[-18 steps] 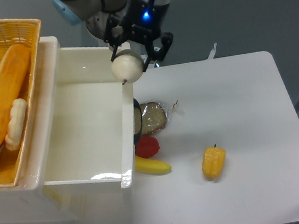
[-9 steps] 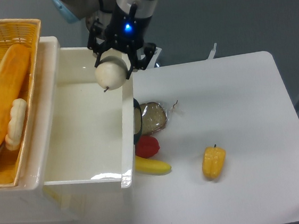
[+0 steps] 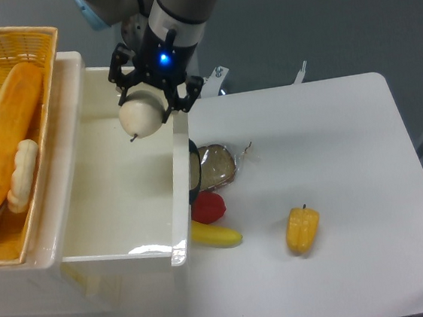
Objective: Place the pear in the upper white drawer
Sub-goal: 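Lower the pear into the drawer interior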
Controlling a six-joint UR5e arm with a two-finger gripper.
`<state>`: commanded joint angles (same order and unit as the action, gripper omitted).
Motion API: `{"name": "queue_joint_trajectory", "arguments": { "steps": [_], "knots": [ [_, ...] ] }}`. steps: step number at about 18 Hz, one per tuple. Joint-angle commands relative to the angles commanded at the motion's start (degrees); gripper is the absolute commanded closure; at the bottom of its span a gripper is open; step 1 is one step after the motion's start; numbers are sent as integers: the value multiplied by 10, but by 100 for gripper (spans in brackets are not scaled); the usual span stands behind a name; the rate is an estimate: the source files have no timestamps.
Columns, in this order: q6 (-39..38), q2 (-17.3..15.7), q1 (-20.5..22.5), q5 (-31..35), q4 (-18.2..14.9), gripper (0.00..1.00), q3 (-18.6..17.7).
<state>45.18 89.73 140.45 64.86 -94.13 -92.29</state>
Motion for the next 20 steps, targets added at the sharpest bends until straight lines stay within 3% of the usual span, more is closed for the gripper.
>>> {"name": "queue_joint_trajectory", "arguments": {
  "steps": [7,13,15,17,18,20],
  "knots": [
    [0,7,-15,0,0,60,0],
    [4,13,-21,4,0,51,1],
    [7,13,-21,6,1,41,1],
    [7,13,-21,6,1,38,2],
    [8,13,-21,6,2,27,2],
    [8,13,-21,6,5,24,3]
  ]
}}
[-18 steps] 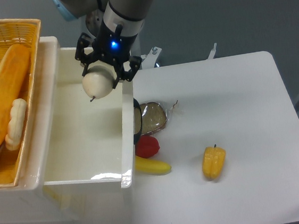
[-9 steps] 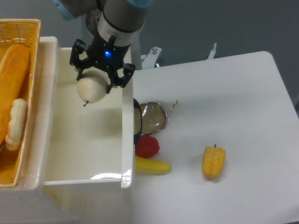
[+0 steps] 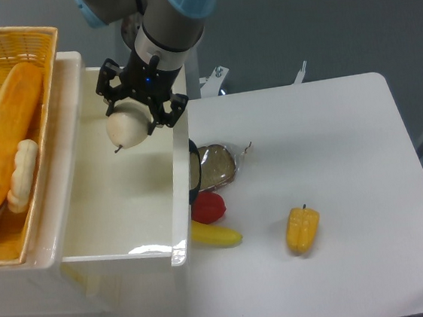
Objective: Place the pear in the upper white drawer
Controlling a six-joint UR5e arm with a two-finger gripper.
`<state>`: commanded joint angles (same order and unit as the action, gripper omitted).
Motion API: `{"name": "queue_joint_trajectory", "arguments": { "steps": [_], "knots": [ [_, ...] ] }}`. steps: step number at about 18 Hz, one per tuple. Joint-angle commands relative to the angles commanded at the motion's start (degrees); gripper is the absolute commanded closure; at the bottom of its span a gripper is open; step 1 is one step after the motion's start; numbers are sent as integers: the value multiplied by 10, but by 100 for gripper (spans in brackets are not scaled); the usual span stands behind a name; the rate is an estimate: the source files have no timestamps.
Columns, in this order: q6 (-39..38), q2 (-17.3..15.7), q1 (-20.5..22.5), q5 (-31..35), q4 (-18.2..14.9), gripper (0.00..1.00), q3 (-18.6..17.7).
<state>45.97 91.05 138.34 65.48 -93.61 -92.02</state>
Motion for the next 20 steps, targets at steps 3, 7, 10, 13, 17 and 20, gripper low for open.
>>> {"name": "queue_joint_trajectory", "arguments": {
  "steps": [3,7,10,13,17,20],
  "knots": [
    [0,0,0,0,2,13,3],
    [-1,-1,0,0,4,13,4],
    [-1,-1,0,0,4,9,6],
    [0,-4,1,2,4,9,7],
    [2,-8,11,2,5,9,10],
    [2,-10,25,2,10,0,14]
  ]
}}
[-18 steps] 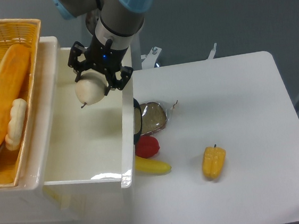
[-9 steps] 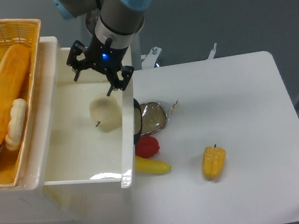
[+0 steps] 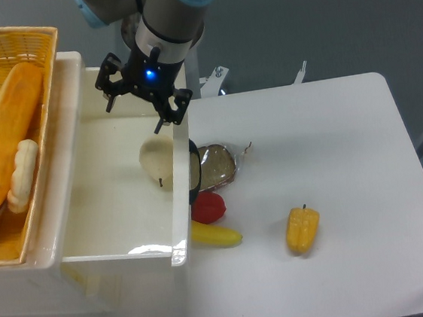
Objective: Place the pear in the upper white drawer
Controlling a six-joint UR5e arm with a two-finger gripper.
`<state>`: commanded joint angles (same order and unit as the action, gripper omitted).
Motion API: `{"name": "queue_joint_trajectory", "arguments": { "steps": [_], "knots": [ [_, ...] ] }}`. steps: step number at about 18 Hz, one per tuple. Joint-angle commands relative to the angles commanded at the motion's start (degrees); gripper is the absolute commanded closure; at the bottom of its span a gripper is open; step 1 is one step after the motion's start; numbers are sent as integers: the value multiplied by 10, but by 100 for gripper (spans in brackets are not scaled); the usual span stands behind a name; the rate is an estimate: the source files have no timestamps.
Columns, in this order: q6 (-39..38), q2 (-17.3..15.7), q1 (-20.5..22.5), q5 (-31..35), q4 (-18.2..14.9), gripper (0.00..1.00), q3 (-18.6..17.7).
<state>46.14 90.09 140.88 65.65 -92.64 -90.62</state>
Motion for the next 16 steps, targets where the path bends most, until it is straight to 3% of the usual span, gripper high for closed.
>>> {"name": "queue_joint_trajectory", "arguments": {
  "steps": [4,10,16],
  "knots": [
    [0,0,14,13,53,0,-1],
    [30,1,21,90,98,0,9],
    [108,6,57,122,100,0,3]
  ]
}}
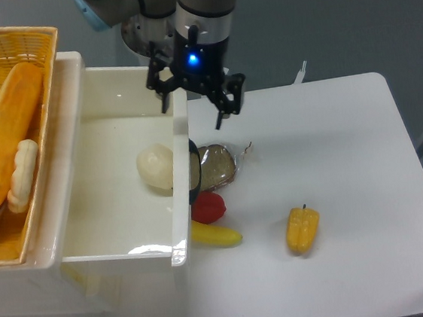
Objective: Place the pear in the upper white drawer
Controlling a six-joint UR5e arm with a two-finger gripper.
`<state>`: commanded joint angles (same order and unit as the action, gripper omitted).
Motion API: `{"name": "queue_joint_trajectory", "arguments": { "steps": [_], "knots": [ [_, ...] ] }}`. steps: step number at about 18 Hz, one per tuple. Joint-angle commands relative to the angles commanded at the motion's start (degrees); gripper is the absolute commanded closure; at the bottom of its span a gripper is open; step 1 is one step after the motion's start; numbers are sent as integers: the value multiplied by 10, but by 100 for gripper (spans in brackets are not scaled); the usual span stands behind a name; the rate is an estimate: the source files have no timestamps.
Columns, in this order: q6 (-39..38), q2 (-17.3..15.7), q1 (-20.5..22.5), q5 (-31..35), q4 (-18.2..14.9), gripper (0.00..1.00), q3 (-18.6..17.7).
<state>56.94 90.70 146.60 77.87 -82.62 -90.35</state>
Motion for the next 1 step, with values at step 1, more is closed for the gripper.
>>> {"name": "queue_joint_trajectory", "arguments": {
  "steps": [1],
  "knots": [
    [9,1,3,2,0,0,0]
  ]
}}
